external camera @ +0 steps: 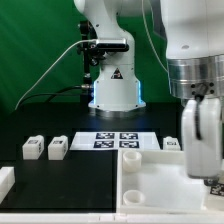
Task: Assemble one leg
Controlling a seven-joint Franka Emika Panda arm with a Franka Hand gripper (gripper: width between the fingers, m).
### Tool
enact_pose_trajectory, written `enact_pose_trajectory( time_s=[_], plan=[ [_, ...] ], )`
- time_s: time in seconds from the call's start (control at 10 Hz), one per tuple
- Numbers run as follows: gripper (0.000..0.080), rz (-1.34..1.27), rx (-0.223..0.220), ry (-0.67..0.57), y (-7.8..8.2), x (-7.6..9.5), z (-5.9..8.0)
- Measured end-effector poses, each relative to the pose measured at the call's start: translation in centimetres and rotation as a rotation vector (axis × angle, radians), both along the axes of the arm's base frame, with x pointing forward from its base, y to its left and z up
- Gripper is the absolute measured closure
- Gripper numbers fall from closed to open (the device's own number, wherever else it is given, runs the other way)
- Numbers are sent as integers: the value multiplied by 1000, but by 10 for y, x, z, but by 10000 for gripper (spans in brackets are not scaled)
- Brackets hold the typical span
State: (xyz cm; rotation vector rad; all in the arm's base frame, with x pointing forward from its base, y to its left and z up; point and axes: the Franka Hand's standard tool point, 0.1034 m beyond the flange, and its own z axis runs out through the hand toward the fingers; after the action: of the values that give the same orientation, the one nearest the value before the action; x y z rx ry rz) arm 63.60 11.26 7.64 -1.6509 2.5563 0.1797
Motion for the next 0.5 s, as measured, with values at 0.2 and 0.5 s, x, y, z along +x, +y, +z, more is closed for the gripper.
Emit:
enact_pose_trajectory(
  time_s=[0.2,0.5],
  plan=[
    [499,-2,-8,-2,0,-1,0],
    [499,31,-9,-5,0,-2,-1]
  ],
)
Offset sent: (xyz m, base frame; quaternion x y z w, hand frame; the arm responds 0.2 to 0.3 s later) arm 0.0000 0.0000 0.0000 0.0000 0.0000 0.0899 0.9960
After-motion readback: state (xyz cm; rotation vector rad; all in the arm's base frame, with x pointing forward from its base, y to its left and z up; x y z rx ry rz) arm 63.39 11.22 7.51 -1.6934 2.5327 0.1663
